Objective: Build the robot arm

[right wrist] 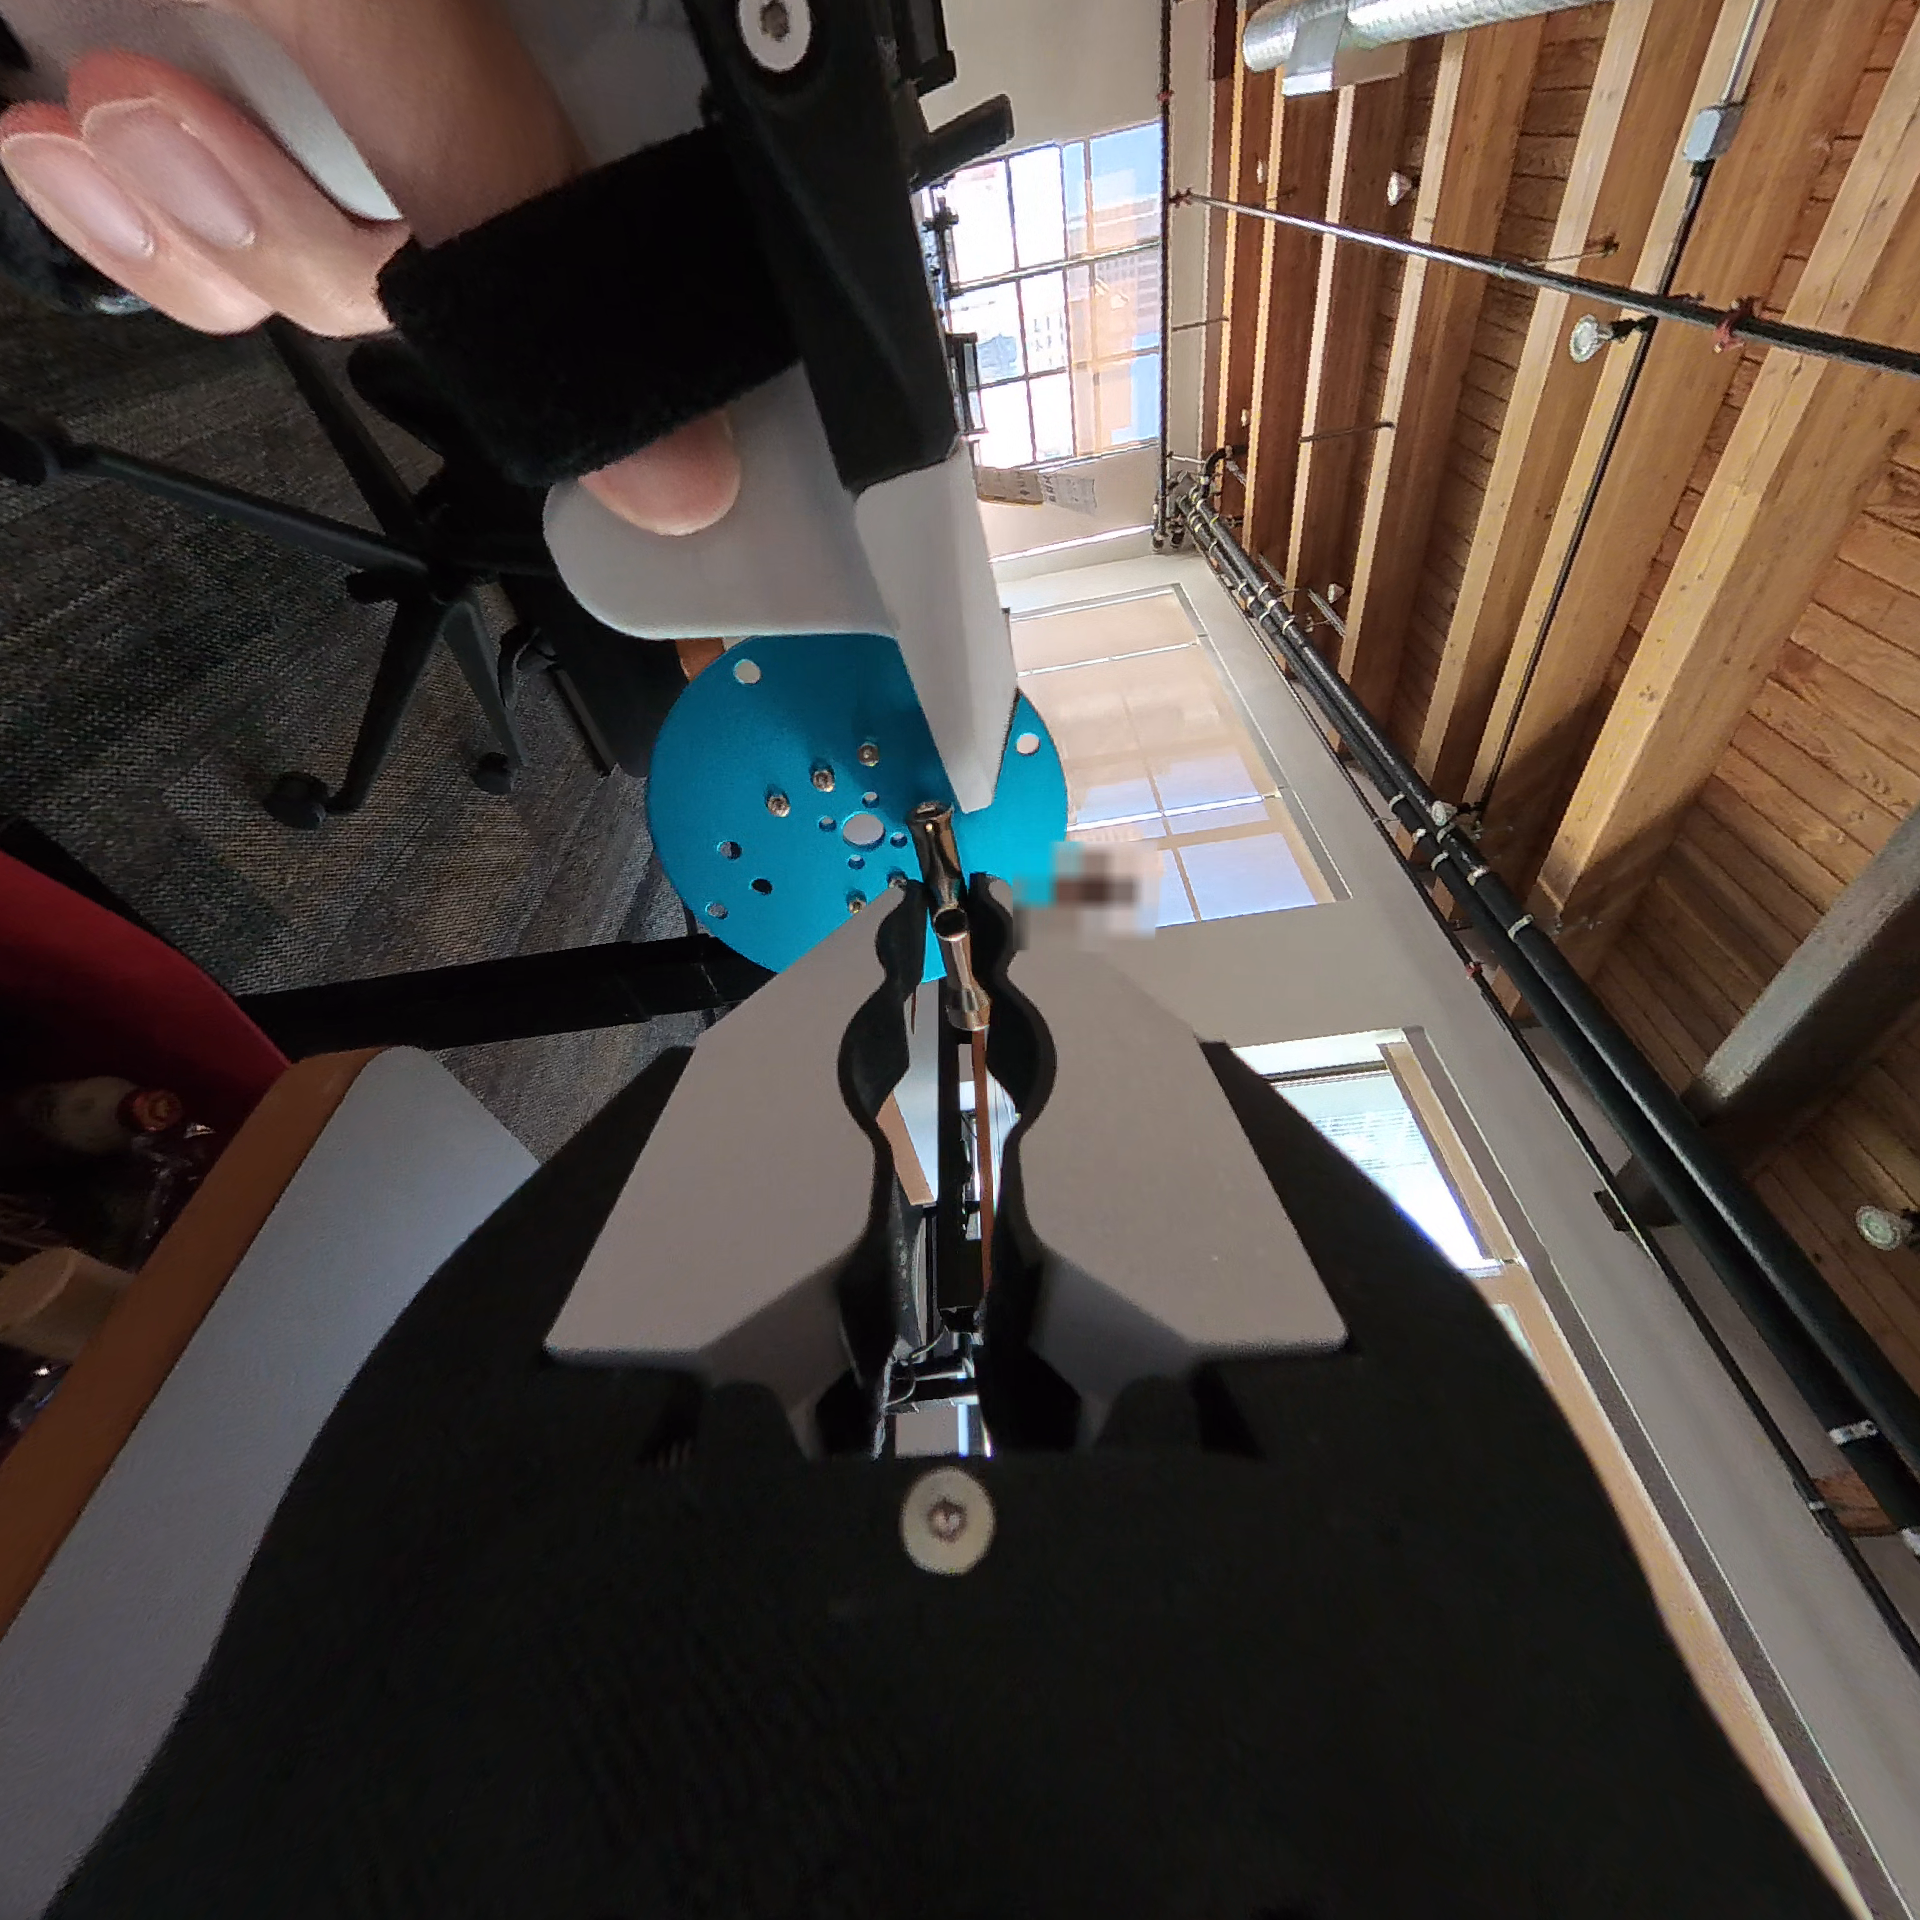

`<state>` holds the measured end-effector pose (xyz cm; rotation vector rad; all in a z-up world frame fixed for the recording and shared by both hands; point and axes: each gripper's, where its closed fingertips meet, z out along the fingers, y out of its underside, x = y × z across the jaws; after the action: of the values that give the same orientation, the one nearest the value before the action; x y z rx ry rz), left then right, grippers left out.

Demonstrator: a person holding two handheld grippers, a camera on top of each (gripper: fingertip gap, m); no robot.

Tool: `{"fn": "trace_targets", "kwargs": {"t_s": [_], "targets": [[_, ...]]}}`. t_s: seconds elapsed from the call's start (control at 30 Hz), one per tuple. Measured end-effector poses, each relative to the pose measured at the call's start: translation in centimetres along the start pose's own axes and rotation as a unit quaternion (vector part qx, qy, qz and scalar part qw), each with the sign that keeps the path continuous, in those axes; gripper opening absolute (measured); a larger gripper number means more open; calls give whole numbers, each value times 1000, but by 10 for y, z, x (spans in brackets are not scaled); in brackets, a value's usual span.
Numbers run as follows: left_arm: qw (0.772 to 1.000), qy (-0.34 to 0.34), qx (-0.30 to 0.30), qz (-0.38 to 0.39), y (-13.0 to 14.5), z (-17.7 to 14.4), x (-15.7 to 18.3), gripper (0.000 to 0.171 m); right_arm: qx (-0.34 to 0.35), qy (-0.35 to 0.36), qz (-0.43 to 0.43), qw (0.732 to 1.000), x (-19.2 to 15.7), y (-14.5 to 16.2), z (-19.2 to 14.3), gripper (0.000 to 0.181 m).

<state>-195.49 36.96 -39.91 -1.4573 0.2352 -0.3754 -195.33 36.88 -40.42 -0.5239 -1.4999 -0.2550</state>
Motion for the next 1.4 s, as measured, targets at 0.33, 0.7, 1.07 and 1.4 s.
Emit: {"fn": "trace_targets", "kwargs": {"t_s": [0.33, 0.7, 1.07, 1.4], "targets": [[999, -1, 50, 9, -20, -10, 3, 3, -11, 54, 55, 997, 18, -12, -2, 9], [998, -12, 61, 15, -24, -11, 4, 3, -45, 60, 43, 996, 21, -14, -2, 9], [996, -29, 84, 22, -24, -13, 0, 3, -23, 40, 282, 958, 18, -14, 3, 9], [996, -34, 82, 24, -17, -9, -3, 3, 44, -13, 525, 850, 10, -11, 5, 6]]}}
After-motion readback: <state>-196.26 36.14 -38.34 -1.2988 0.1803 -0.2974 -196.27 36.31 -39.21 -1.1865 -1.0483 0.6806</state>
